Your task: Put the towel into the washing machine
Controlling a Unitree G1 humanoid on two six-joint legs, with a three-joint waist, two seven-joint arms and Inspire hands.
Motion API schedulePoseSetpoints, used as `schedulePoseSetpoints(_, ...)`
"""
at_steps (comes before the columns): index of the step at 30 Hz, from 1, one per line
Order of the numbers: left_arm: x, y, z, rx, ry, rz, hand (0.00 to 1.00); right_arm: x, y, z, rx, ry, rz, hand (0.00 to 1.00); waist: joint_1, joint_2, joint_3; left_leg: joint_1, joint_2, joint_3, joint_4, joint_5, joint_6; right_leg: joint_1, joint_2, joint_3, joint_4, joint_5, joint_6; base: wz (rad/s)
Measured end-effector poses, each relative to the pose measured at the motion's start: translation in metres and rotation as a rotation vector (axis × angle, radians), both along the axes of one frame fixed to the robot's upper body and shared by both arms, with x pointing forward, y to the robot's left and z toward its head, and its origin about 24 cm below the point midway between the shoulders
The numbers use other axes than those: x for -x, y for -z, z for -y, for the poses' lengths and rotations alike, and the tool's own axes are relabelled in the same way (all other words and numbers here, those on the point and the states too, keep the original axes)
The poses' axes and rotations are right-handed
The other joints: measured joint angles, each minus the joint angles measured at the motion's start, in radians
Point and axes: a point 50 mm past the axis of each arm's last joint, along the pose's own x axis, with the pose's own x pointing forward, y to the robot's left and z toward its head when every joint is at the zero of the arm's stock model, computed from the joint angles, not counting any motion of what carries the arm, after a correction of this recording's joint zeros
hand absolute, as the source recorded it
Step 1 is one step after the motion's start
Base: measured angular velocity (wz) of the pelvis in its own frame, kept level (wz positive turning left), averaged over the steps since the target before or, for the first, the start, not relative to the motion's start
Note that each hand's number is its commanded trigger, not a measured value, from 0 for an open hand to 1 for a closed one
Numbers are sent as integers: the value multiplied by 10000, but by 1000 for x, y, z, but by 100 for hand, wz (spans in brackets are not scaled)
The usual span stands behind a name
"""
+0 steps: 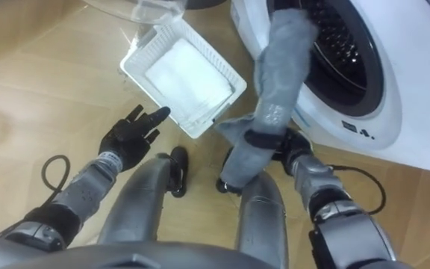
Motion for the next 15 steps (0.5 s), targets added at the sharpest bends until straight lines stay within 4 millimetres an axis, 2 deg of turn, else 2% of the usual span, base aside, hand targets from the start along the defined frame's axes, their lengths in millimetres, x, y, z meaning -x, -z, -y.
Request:
schedulePoseSetpoints(2, -2, -3, -5, -152, 20, 108, 0, -5, -5, 9, -292, 672, 71, 100, -40, -204, 110, -16, -68, 5, 2, 17, 10, -61, -95, 4, 146, -72, 4, 9)
schedulePoseSetpoints(3, -4, -6, -7, -275, 4, 210, 0, -7, -7, 14, -501, 1098, 147, 100, -78, -324, 96, -104, -149, -67, 24, 42, 6, -169, -173, -16, 241, -131, 10, 19)
schedulePoseSetpoints(4, -3, -5, -7, -297, -35, 169, 0, -8, -9, 17, -616, 1360, 197, 100, -91, -333, 98, -159, -176, -144, 54, 49, 3, -181, -190, -65, 262, -139, 12, 23)
schedulePoseSetpoints(9, -4, -6, -12, -628, -48, 35, 0, -23, -26, 39, -1537, 3016, 919, 100, -76, -581, 103, -219, -195, -181, 192, 42, 18, -190, -232, -94, 348, -145, 7, 5)
schedulePoseSetpoints(12, 1, -3, -17, -753, -8, -163, 0, -35, -41, 53, -2087, 3875, 1455, 100, -42, -804, 92, -213, -190, -185, 243, 62, 40, -163, -229, -96, 382, -142, 12, 0)
schedulePoseSetpoints(15, 5, -1, -19, -803, -50, -348, 0, -40, -50, 62, -2534, 4451, 1747, 100, -37, -896, 92, -238, -182, -193, 296, 63, 39, -168, -228, -106, 408, -142, 13, 0)
